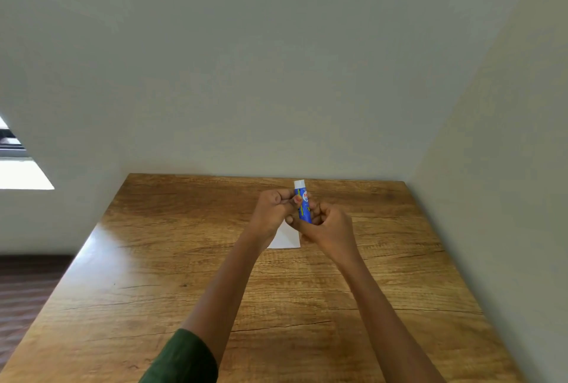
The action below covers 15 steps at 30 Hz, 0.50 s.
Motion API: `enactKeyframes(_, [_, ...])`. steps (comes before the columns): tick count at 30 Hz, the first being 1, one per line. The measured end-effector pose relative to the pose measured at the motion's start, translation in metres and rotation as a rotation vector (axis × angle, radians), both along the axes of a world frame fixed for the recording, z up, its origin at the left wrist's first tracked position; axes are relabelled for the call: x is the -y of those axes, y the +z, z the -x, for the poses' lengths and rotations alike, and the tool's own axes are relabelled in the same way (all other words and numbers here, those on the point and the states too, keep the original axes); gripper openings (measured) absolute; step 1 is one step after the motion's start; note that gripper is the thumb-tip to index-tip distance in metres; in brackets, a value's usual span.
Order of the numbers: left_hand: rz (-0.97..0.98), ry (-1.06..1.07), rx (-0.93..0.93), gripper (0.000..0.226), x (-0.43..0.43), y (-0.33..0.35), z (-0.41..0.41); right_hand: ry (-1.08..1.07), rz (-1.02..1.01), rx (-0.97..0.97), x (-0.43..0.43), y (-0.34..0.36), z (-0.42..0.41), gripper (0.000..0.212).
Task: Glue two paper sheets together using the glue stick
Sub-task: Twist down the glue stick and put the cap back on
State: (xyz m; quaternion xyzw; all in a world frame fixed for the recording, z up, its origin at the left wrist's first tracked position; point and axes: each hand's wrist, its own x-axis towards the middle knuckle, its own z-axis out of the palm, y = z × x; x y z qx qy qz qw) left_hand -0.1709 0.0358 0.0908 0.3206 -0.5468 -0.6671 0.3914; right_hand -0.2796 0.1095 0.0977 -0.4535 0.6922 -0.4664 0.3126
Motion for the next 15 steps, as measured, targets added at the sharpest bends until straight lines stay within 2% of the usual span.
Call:
enactKeyframes(4, [0.038,0.001,0.025,0.017,0.001,0.001,-0.001,0.339,-0.17,0.322,-0.005,0.01,0.015,0.031])
enactKeyframes(6, [0.04,0.0,0.023,0.017,0.001,0.001,-0.001,0.405,-0.165,0.393,-0.009,0.011,0.018,0.025])
enactKeyframes(8, [0.049,-0.003,0.029,0.015,0.0,0.0,-0.001,0.361,-0.143,0.352,-0.009,0.01,0.02,0.019])
enactKeyframes(11, [0.051,-0.001,0.034,0.016,-0.002,-0.002,-0.001,0.149,-0.11,0.219,-0.007,0.009,0.017,0.014])
enactKeyframes(14, [0.03,0.001,0.027,0.016,-0.003,-0.003,0.002,-0.017,-0.069,-0.073,-0.003,0.004,0.007,0.025])
enactKeyframes(15, [0.029,-0.001,0.03,0.016,-0.002,-0.003,0.002,-0.032,-0.063,-0.112,-0.002,0.002,0.005,0.028])
